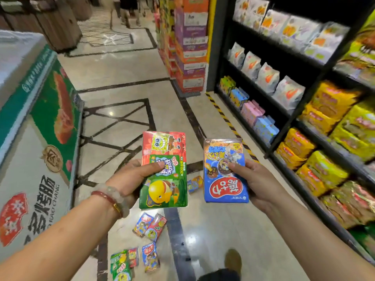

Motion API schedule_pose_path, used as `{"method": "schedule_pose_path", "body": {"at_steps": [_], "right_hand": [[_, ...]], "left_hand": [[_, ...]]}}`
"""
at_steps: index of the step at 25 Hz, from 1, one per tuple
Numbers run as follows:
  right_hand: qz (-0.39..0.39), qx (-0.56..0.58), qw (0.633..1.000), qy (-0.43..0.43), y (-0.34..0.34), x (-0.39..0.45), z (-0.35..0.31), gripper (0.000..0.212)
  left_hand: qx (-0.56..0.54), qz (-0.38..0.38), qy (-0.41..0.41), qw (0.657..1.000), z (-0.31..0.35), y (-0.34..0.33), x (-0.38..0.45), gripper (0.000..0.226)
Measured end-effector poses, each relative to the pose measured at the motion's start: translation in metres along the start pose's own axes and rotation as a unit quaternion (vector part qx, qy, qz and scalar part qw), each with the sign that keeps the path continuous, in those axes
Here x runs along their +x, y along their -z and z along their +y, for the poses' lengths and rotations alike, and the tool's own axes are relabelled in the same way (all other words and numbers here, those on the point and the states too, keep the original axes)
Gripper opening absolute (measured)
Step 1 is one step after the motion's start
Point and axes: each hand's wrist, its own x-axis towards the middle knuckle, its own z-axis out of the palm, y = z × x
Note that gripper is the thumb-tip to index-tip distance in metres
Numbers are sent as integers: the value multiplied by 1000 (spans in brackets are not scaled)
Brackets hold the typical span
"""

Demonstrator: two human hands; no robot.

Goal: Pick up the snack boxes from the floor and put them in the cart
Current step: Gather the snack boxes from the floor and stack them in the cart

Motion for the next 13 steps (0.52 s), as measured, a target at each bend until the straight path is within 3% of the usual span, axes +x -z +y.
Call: {"method": "schedule_pose_path", "body": {"at_steps": [5, 8, 13], "right_hand": [[121, 78, 990, 8, 46, -86, 29, 33], [199, 120, 972, 26, 87, -142, 44, 25], [341, 176, 920, 83, 165, -253, 75, 17]], "left_hand": [[86, -126, 38, 988, -19, -52, -12, 39], [134, -202, 55, 969, -36, -107, -22, 43], [205, -316, 87, 922, -83, -219, -64, 51]]}}
